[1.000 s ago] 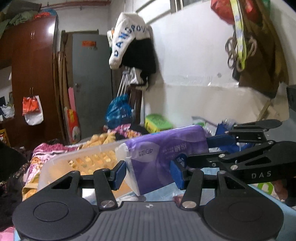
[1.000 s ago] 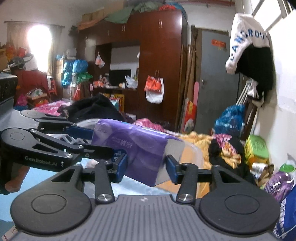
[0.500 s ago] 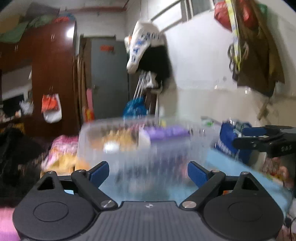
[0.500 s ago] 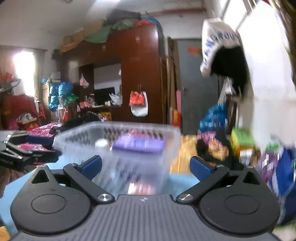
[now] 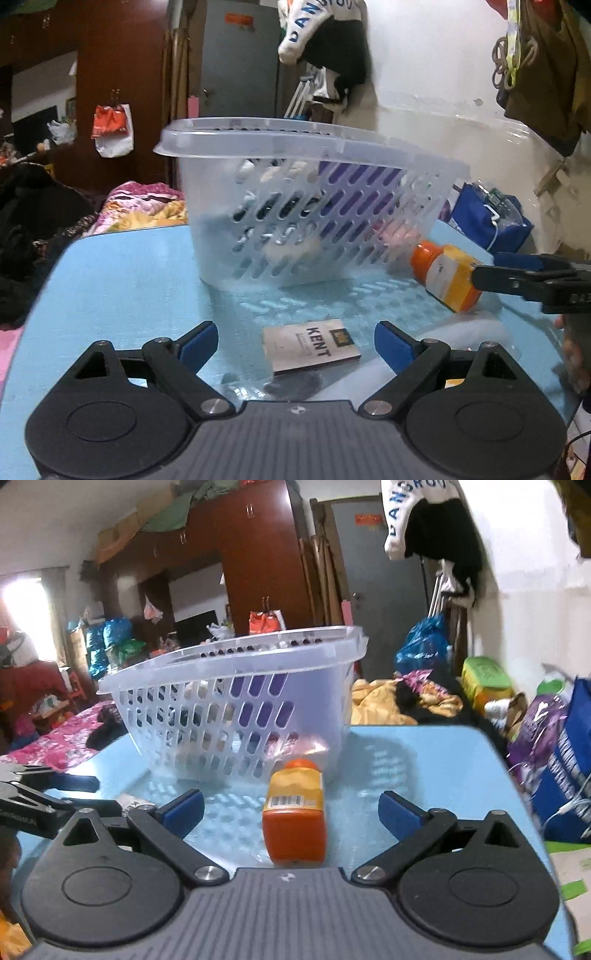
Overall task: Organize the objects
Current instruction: 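Grasp the KENT pack with the left gripper while the right gripper grasps the orange bottle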
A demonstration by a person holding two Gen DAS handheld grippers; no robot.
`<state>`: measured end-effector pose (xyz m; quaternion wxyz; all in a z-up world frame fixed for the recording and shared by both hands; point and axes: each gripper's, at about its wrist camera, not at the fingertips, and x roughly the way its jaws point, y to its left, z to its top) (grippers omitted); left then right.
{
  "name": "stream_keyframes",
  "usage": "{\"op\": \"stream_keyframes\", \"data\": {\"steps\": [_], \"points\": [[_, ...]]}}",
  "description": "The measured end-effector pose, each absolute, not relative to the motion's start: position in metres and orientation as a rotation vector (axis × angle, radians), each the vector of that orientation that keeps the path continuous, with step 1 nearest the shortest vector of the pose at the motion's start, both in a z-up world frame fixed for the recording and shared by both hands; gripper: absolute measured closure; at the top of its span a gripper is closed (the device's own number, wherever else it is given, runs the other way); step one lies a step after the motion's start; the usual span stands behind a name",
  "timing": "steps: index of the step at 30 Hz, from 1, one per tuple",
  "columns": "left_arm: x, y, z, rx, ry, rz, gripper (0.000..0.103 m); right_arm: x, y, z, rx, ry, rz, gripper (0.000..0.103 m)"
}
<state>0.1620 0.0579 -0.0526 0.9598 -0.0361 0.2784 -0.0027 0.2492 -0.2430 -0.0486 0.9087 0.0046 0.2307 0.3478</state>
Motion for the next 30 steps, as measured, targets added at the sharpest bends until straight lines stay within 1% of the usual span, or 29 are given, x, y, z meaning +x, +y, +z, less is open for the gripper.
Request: {"op": "stream_keyframes", "data": {"steps": [1,5,6,7,10,11,13,14,15,19,26,30], "points": [[0.164,0.057,-0.053,-0.074,0.564,-0.006,0.009,0.25,-0.244,-0.05,0.022,0.485,0.724,0.02],[0.173,0.055,-0.056,-0.073,0.601,0.019,0.009,0.252,-0.244,-0.057,0.024,0.513,0.728,0.021],[0.175,0.054,-0.057,-0.07,0.611,0.018,0.009,0.252,-0.242,-0.058,0.013,0.522,0.729,0.022],[0.176,0.052,-0.058,-0.068,0.617,0.016,0.009,0.252,-0.24,-0.058,0.002,0.526,0.729,0.027],[0.181,0.047,-0.061,-0.051,0.632,0.019,0.009,0.249,-0.235,-0.061,-0.021,0.537,0.726,0.036],[0.183,0.045,-0.063,-0.044,0.642,0.026,0.01,0.249,-0.234,-0.062,-0.029,0.543,0.723,0.041],[0.183,0.044,-0.063,-0.045,0.639,0.028,0.018,0.246,-0.233,-0.062,-0.038,0.539,0.711,0.049],[0.183,0.043,-0.063,-0.041,0.64,0.032,0.031,0.246,-0.234,-0.062,-0.033,0.536,0.711,0.05],[0.183,0.041,-0.064,-0.034,0.644,0.029,0.036,0.245,-0.235,-0.063,-0.025,0.535,0.706,0.056],[0.182,0.037,-0.064,-0.016,0.63,0.022,0.037,0.244,-0.238,-0.064,-0.016,0.531,0.704,0.057],[0.166,0.048,-0.058,-0.098,0.516,-0.065,0.037,0.233,-0.246,-0.059,0.007,0.447,0.701,0.058],[0.162,0.048,-0.056,-0.094,0.492,-0.084,0.037,0.231,-0.248,-0.057,0.021,0.423,0.694,0.059]]}}
